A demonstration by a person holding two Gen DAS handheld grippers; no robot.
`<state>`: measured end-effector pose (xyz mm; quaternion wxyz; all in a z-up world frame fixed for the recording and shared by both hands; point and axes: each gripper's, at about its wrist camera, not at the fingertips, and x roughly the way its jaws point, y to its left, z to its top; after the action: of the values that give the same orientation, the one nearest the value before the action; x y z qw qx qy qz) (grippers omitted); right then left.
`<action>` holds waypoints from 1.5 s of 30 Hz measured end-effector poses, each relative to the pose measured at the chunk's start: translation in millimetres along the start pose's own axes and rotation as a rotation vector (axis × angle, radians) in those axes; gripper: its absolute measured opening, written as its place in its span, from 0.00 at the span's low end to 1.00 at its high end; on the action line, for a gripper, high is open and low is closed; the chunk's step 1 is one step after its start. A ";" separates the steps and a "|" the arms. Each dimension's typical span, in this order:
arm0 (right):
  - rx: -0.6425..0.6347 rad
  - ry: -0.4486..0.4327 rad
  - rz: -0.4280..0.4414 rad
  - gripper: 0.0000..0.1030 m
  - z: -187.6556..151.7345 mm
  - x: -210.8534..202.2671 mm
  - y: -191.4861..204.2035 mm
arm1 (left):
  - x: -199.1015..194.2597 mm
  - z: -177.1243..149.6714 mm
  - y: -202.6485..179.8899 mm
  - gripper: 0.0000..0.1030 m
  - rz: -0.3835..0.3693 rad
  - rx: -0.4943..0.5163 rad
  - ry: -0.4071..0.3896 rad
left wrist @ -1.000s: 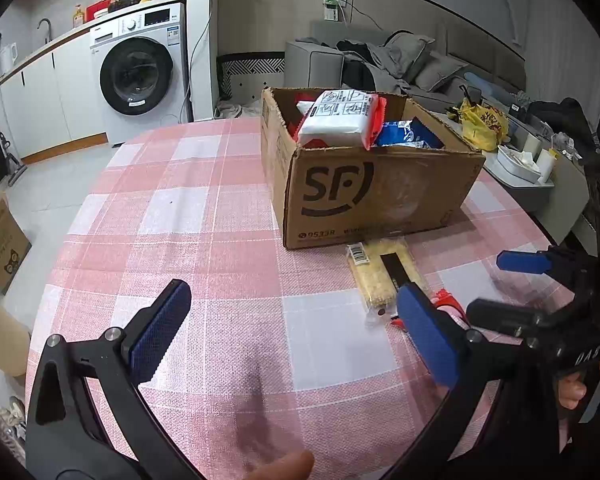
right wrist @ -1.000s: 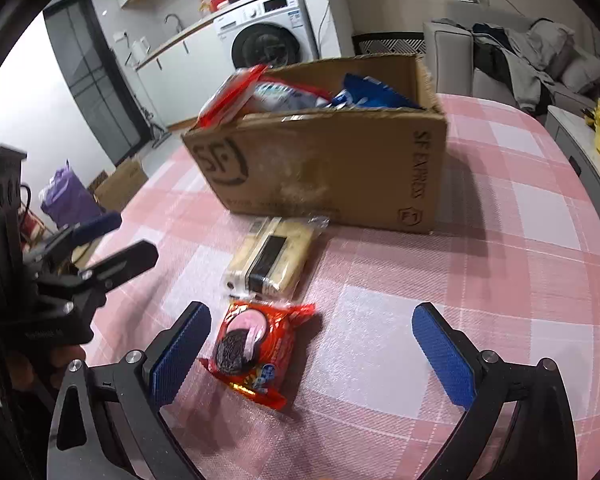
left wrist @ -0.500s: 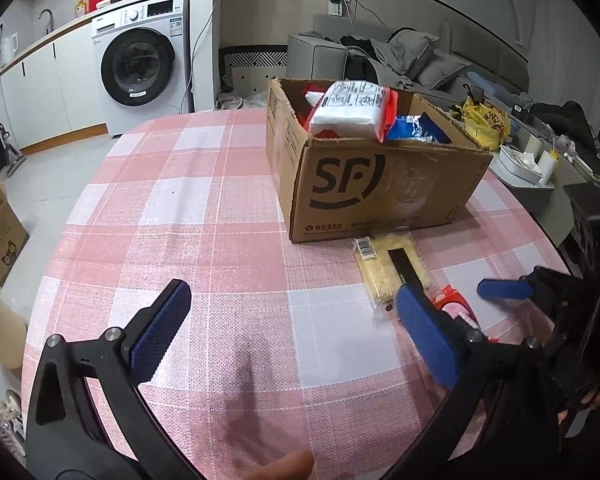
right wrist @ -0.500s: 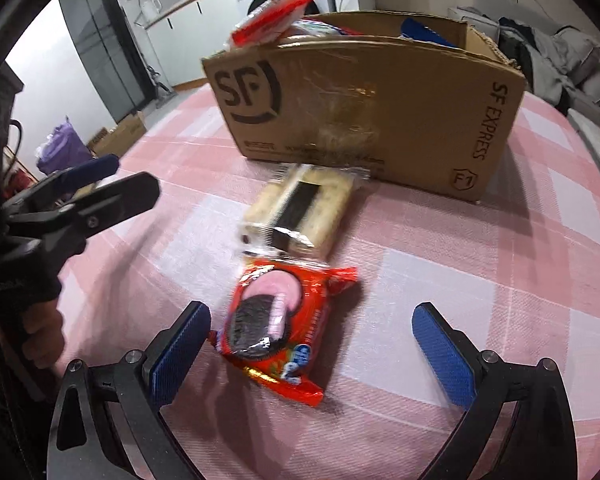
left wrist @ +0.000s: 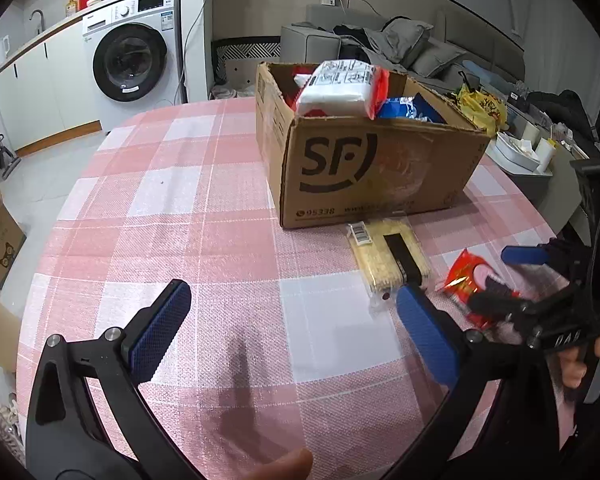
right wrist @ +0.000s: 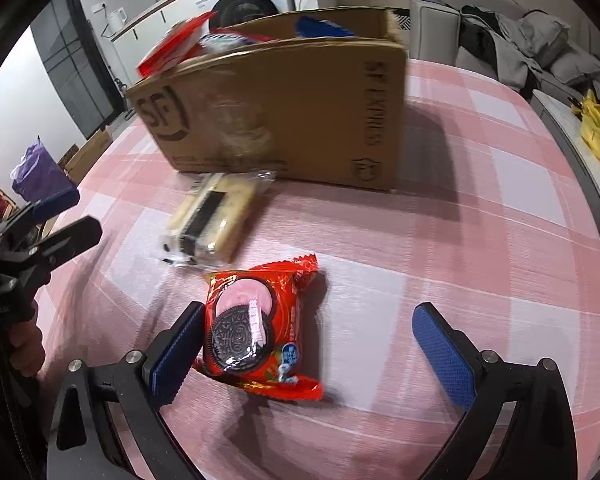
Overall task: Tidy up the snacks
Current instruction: 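Grasp the red Oreo pack with the right tool while the left tool grasps the clear wafer pack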
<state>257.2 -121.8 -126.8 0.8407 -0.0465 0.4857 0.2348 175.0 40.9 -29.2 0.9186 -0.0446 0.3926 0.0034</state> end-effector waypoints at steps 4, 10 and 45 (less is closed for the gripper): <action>-0.013 -0.001 -0.002 1.00 0.5 -6.4 -6.9 | 2.3 -1.0 -0.5 1.00 -0.003 0.002 0.005; -0.035 0.007 -0.013 1.00 -4.6 -14.9 -15.1 | 4.2 -2.2 -2.1 1.00 -0.008 0.006 0.008; 0.015 -0.037 0.041 0.45 -13.0 -27.2 -48.4 | 89.2 23.0 -88.3 1.00 0.016 0.062 0.157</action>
<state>256.8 -178.2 -118.1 0.8448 -0.0258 0.4728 0.2490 257.0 -47.7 -70.7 0.8859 -0.0132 0.4636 -0.0049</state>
